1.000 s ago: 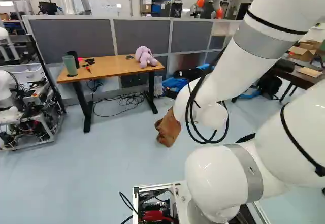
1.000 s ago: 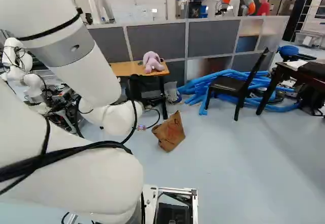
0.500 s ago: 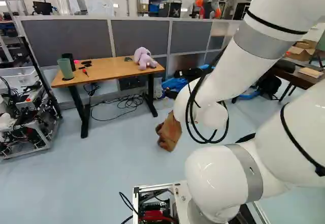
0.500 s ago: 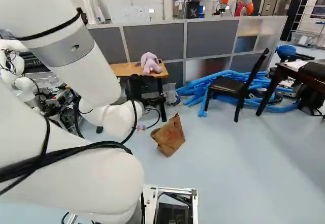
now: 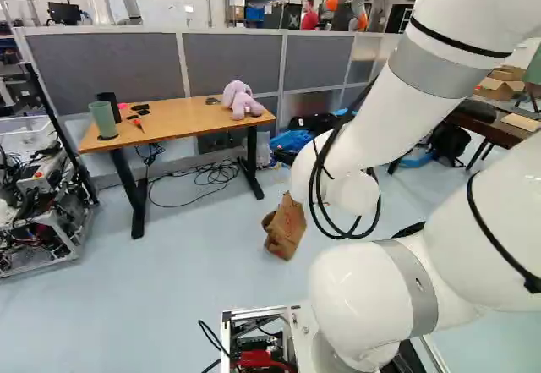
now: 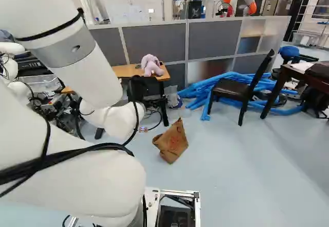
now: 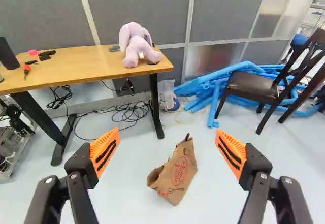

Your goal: Pick up the bag on the ground and place it on the table

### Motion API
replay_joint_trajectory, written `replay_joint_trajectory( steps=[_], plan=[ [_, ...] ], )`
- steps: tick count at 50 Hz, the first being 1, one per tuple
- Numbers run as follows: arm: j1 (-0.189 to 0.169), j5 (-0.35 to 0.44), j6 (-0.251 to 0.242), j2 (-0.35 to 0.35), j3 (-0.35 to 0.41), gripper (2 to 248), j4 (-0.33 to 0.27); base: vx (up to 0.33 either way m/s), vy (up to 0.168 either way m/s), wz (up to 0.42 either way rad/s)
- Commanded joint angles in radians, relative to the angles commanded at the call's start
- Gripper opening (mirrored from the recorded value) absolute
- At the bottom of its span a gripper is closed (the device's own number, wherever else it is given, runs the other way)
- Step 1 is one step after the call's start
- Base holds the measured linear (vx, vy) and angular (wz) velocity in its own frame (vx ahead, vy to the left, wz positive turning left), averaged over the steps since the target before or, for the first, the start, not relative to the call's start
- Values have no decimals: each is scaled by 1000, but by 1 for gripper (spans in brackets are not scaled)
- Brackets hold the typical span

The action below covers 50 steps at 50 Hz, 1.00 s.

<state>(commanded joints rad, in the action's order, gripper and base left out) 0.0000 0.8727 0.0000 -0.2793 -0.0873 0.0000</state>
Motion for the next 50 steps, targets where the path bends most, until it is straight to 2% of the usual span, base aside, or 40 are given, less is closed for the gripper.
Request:
replay_joint_trajectory(
  steps=[33,50],
  plan=[
    [0,0,0,0,0,247,0,108,7,-204],
    [6,0,0,17,-14,247,0,76,34,-30]
  ],
)
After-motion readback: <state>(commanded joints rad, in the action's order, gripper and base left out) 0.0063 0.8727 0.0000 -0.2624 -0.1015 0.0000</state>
